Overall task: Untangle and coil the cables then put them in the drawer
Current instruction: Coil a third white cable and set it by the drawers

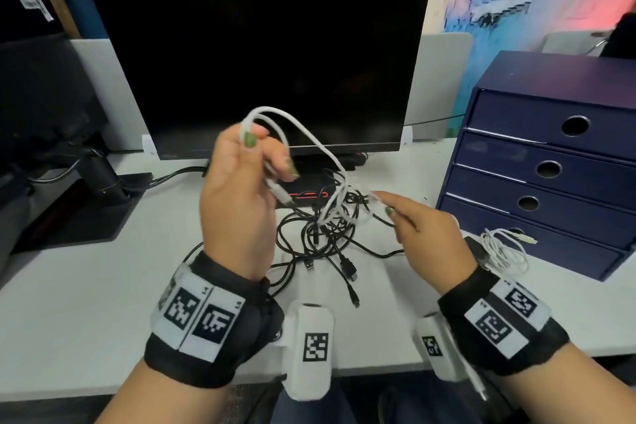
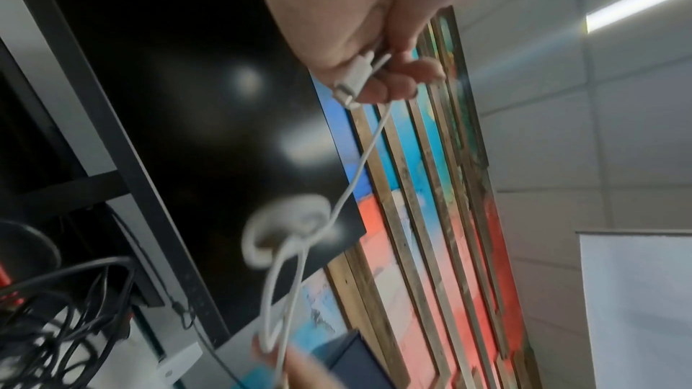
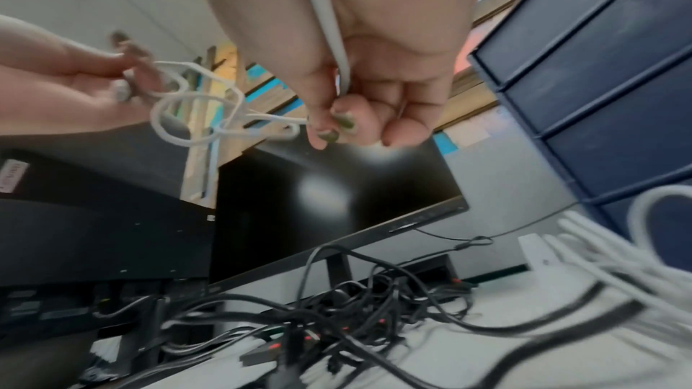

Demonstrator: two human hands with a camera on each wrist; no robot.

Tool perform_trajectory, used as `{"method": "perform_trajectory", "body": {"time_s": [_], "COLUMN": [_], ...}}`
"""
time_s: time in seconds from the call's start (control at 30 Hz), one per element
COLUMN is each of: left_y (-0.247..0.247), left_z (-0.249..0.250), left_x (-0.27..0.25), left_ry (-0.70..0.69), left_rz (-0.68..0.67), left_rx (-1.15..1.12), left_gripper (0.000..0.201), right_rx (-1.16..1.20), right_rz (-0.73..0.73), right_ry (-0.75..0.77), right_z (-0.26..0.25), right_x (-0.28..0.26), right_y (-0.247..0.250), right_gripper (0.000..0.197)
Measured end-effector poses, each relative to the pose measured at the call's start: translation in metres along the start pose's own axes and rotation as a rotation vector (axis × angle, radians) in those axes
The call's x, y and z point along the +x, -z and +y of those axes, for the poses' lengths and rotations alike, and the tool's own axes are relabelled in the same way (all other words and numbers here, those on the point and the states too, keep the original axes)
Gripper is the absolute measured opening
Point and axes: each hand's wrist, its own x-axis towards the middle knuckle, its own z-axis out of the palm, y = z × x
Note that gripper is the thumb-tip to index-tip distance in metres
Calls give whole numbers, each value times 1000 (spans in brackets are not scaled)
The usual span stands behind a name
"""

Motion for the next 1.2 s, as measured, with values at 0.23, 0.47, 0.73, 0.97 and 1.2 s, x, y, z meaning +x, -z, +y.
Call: {"method": "perform_trajectory", "body": {"time_s": [0.23,0.47,0.73,0.97,1.2], "left_y": [23,34,4,-9,-9], "left_z": [13,13,-22,-26,-23], "left_x": [20,28,-4,-10,-10], "left_ry": [-85,-104,123,165,165], "left_rz": [189,242,-22,-190,-283], "left_rx": [-241,-335,320,289,276], "left_gripper": [18,20,26,19,19], "right_rx": [-52,77,-39,-161,-21], "right_rz": [67,113,37,-64,-266], "right_ry": [-262,-440,-182,-52,-155], "right_z": [37,45,5,-16,-24], "right_x": [12,18,7,15,16], "right_y": [14,17,1,0,-9], "right_gripper": [32,29,25,26,30]}}
